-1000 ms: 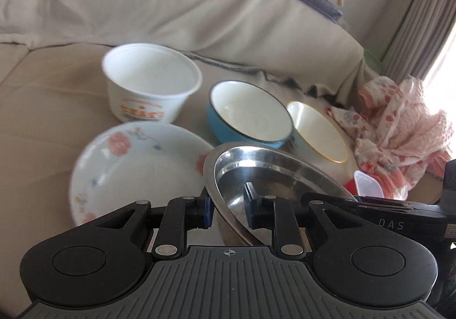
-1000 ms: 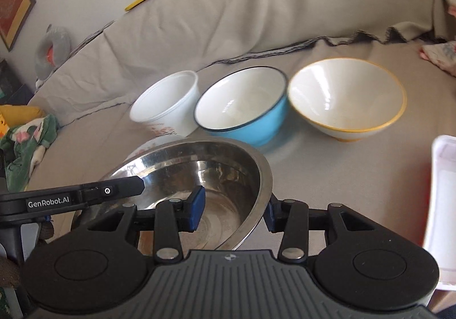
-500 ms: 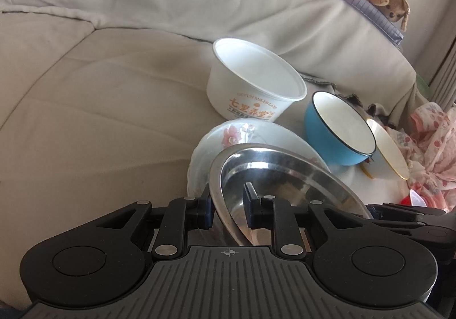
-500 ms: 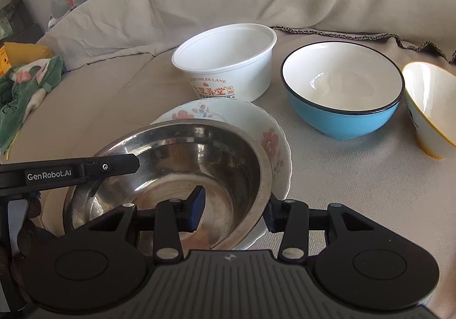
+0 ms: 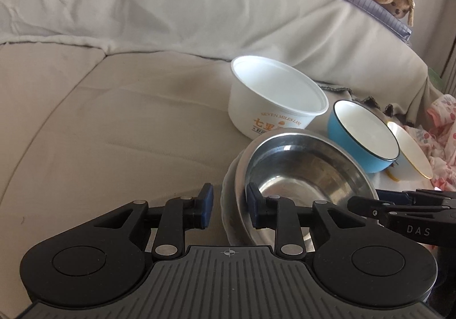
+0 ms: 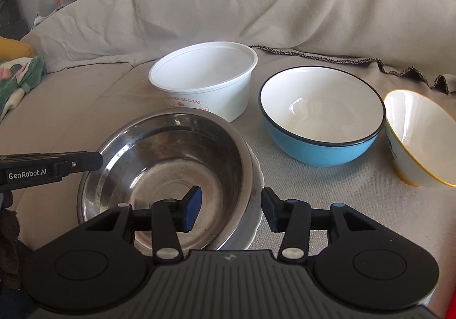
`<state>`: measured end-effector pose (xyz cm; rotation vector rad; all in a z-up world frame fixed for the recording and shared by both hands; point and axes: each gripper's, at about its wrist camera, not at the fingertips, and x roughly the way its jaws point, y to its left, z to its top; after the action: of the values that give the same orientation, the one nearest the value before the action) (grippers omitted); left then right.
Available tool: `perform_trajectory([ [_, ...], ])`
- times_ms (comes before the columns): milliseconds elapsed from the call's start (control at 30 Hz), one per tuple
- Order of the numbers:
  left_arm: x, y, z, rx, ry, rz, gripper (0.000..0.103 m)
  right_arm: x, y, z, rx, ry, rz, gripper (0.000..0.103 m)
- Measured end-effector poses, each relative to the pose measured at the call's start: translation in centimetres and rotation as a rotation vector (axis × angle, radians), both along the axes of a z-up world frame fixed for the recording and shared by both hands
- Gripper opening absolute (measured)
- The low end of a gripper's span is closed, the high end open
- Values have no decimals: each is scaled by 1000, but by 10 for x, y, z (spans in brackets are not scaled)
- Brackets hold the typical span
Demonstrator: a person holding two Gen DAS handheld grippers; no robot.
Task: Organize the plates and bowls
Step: 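Lower the steel bowl onto the floral plate with the left tool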
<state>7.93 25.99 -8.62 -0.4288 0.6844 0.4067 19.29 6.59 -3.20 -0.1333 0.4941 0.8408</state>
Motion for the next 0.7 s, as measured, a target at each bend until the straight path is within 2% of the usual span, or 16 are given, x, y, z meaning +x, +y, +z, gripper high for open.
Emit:
perform_trajectory([
  [133, -1, 11, -9, -92, 0, 46, 40, 11, -4, -6, 19, 71, -14, 53],
  [200, 0, 17, -13, -125, 7, 67, 48, 20, -4, -9, 38, 133, -10, 53],
  [267, 0, 22, -16, -157, 5, 80, 50, 30, -3, -14, 69, 221, 12, 53],
  [367, 4, 24, -21, -197, 12, 65, 44, 44, 0, -21, 109, 350, 50, 55],
  [433, 8, 26, -27, -239, 30, 55, 40, 47, 2, -22, 112, 365, 57, 55],
  [500, 12, 26, -32, -288, 39, 40, 29, 46, 1, -22, 116, 360, 67, 55],
  [533, 13, 24, -33, -304, 37, 29, 28, 46, -1, -22, 120, 359, 75, 55],
  [700, 23, 11, -26, -268, 68, 34, 41, 44, -13, -18, 140, 343, 103, 54],
])
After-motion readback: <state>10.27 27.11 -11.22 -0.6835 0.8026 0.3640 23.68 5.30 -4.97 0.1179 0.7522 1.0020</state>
